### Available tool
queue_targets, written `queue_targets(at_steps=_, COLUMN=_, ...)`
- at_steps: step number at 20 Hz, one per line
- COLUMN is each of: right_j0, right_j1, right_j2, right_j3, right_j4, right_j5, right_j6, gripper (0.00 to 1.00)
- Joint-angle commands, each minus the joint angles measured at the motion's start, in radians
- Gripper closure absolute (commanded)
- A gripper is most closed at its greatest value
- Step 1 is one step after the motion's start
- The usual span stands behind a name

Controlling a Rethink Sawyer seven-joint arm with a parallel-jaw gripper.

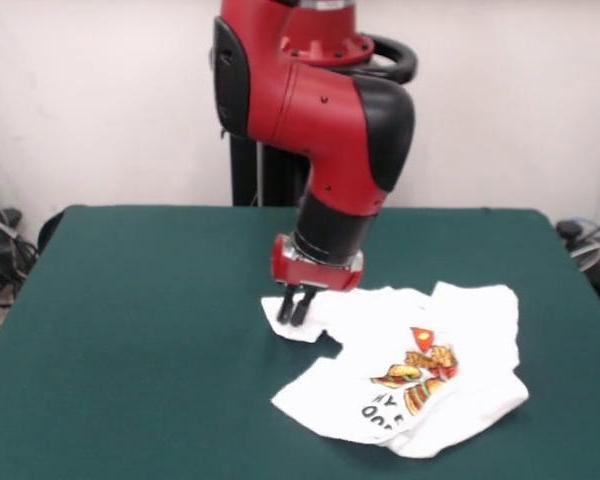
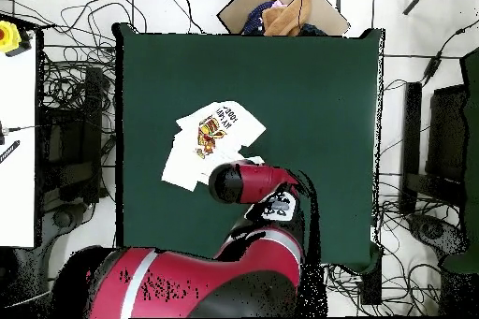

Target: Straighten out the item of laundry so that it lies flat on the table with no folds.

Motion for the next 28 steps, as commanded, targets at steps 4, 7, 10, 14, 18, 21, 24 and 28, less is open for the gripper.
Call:
queue_targets(at_steps=4, right_j0=-0.029, right_j1=0.163, right_j2=-0.047, right_j3=0.122, right_j4=-0.109, right_j5=-0.093, right_j6=0.136, gripper=1.00)
queue_targets(at_steps=7, right_j0=-0.040, right_j1=0.165, right_j2=-0.045, right_j3=0.148, right_j4=-0.121, right_j5=-0.120, right_j6=0.137, gripper=1.00)
queue_targets(at_steps=10, right_j0=-0.032, right_j1=0.166, right_j2=-0.066, right_j3=0.168, right_j4=-0.125, right_j5=-0.141, right_j6=0.145, gripper=1.00)
queue_targets(at_steps=14, right_j0=-0.062, right_j1=0.144, right_j2=-0.088, right_j3=0.186, right_j4=-0.163, right_j5=-0.158, right_j6=0.106, gripper=1.00)
queue_targets(at_steps=18, right_j0=-0.127, right_j1=0.119, right_j2=-0.094, right_j3=0.181, right_j4=-0.232, right_j5=-0.152, right_j6=0.042, gripper=1.00)
queue_targets(at_steps=21, right_j0=-0.161, right_j1=0.117, right_j2=-0.103, right_j3=0.156, right_j4=-0.279, right_j5=-0.151, right_j6=0.020, gripper=1.00)
queue_targets(at_steps=24, right_j0=-0.191, right_j1=0.129, right_j2=-0.104, right_j3=0.126, right_j4=-0.321, right_j5=-0.158, right_j6=0.016, gripper=1.00)
queue_targets(at_steps=28, right_j0=-0.219, right_j1=0.160, right_j2=-0.100, right_j3=0.097, right_j4=-0.362, right_j5=-0.180, right_j6=0.031, gripper=1.00)
